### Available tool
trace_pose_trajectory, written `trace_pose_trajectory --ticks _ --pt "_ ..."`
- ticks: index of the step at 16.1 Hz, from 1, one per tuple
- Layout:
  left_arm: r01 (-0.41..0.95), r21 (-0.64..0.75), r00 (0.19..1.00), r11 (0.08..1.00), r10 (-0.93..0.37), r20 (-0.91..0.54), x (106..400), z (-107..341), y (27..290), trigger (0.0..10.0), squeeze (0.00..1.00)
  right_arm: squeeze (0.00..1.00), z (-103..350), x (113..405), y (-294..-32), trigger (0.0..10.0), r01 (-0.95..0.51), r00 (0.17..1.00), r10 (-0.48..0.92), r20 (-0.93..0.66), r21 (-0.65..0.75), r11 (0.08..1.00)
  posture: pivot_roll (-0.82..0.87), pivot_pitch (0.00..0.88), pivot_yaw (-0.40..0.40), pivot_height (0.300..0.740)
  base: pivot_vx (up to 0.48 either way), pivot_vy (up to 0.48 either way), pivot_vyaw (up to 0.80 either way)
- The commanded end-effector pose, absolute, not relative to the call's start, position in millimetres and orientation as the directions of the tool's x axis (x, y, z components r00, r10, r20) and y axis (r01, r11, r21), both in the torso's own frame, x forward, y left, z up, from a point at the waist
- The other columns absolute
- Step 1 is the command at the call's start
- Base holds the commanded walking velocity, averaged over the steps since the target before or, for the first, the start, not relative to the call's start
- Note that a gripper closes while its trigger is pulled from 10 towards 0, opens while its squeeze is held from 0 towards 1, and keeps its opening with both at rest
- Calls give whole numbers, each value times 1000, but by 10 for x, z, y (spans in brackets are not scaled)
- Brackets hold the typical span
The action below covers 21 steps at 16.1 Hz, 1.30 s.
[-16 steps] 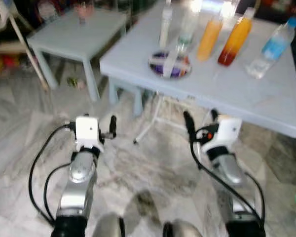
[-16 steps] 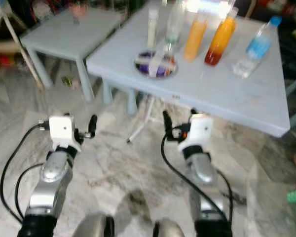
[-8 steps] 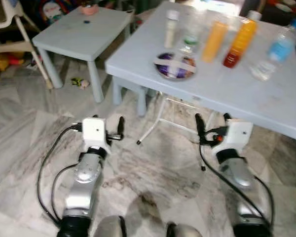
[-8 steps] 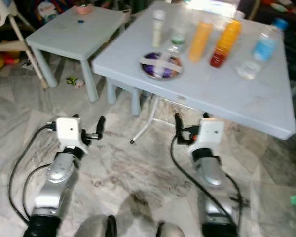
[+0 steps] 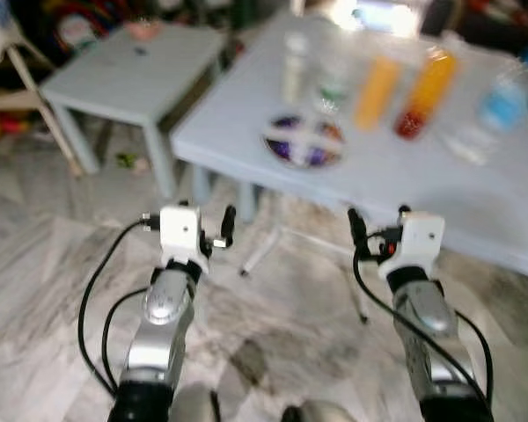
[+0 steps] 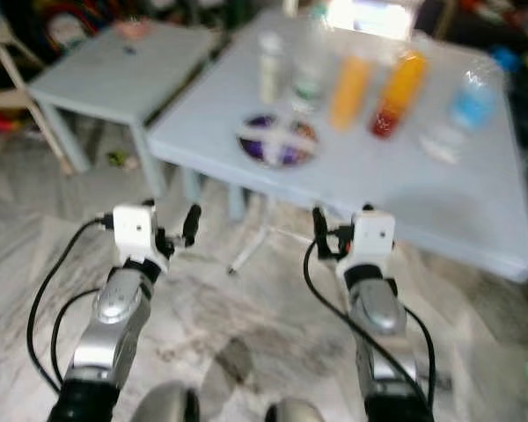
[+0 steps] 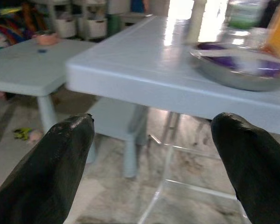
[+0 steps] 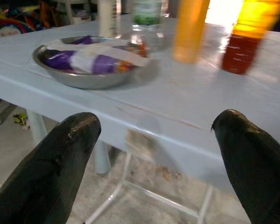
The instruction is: Restocking fridge
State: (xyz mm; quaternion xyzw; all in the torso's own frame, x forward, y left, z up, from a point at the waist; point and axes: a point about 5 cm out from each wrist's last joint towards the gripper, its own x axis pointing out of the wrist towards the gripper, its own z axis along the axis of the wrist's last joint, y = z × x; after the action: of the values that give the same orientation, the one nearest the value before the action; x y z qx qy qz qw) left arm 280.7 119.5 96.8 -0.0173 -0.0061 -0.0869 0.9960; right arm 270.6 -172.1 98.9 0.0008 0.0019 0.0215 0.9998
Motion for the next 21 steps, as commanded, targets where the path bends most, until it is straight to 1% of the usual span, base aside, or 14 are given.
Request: trace_pose_trajectory --ticks 1,2,4,5,10,11,17,20,21 --pt "166 -39 986 985 -166 5 2813 950 1237 10000 0 0 955 2721 -1638 10000 -71 997 72 -26 28 997 24 106 -44 740 469 0 0" --pt "167 -43 986 985 -167 6 2820 950 1230 10000 0 0 954 2733 -1630 10000 -77 997 79 -26 70 995 23 104 -45 740 454 0 0" --pt "169 -52 986 984 -169 14 2829 959 1222 10000 0 0 951 2738 -1624 10000 -87 995 91 -29 109 990 24 102 -48 740 416 135 0" --pt "175 -47 984 983 -174 27 2830 971 1217 10000 0 0 952 2727 -1600 10000 -98 994 100 -35 55 994 25 99 -49 740 0 0 0" --pt "175 -50 984 983 -173 33 2830 983 1220 10000 0 0 959 2713 -1579 10000 -114 993 116 -18 75 991 26 103 -49 740 0 0 0" --pt "173 -51 985 984 -172 33 2835 984 1222 10000 0 0 956 2717 -1580 10000 -113 993 115 -21 79 990 24 114 -49 740 0 0 0" --pt "184 -63 982 981 -182 39 2831 996 1201 10000 0 0 945 2692 -1581 10000 -114 993 116 -24 84 990 20 120 -48 740 0 413 -765" --pt "184 -66 983 981 -182 39 2829 995 1198 10000 0 0 949 2684 -1576 10000 -120 992 122 -21 82 989 21 122 -49 740 0 460 0" --pt "185 -56 982 981 -182 44 2829 1003 1196 10000 0 0 949 2682 -1572 10000 -123 992 125 -21 80 989 21 123 -49 740 0 0 0"
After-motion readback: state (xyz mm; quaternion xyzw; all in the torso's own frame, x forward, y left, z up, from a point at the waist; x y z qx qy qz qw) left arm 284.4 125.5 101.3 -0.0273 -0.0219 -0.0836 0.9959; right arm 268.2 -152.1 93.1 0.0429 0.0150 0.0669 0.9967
